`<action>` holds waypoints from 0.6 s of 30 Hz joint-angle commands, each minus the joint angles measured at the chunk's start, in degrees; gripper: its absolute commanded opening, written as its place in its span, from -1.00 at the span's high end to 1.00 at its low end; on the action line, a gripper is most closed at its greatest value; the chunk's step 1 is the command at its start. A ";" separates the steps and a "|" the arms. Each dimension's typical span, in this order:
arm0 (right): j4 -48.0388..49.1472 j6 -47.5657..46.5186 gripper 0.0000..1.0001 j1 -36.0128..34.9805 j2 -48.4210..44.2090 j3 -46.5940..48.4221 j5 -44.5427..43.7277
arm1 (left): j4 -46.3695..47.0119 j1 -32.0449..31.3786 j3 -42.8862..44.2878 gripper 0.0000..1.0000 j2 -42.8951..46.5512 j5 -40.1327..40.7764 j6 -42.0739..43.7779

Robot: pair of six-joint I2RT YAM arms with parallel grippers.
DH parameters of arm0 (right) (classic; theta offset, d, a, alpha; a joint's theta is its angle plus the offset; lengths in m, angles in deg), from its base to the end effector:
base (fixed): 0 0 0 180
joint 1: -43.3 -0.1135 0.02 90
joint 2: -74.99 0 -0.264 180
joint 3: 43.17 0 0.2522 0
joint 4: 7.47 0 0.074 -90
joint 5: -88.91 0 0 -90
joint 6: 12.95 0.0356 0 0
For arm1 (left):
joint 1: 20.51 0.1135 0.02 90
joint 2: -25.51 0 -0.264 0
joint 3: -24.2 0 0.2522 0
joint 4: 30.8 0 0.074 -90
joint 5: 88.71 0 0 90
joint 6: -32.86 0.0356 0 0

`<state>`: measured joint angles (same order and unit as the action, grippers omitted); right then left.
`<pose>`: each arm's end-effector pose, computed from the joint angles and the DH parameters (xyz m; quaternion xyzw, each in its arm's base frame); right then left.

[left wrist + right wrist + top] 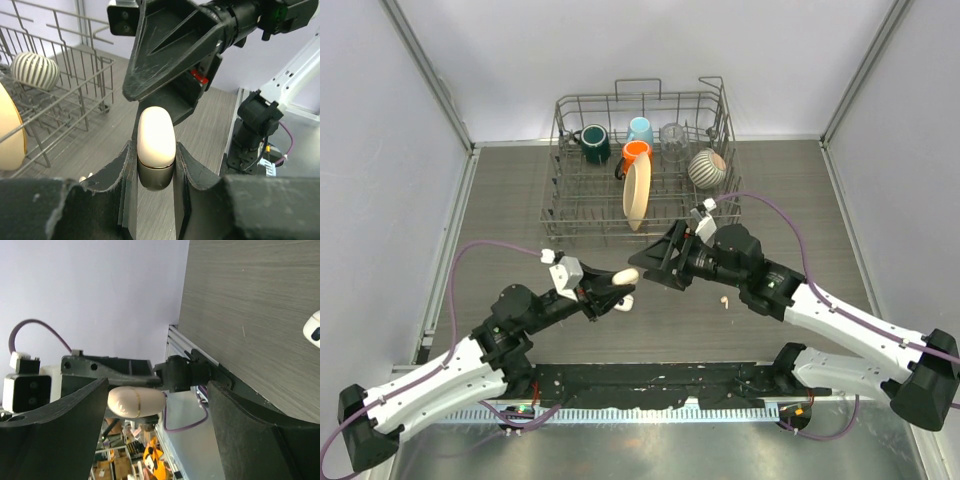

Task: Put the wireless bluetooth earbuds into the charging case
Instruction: Open the charging case.

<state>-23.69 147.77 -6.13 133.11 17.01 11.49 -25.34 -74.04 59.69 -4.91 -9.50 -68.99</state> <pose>0.1489 0.1859 0.3201 0.0787 0.7831 0.5725 0.2298 0.0842 -0.1251 0.2894 0.2940 0.5690 -0.4641 0.6119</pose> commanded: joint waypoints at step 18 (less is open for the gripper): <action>18.89 6.53 -0.25 -0.05 -1.18 -8.09 8.69 | 7.67 0.63 1.73 1.00 -4.57 -0.03 -1.06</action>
<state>-11.19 152.51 -6.13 132.00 9.05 18.79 -22.65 -73.63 59.69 -9.39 -9.83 -69.50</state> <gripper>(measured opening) 0.650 0.294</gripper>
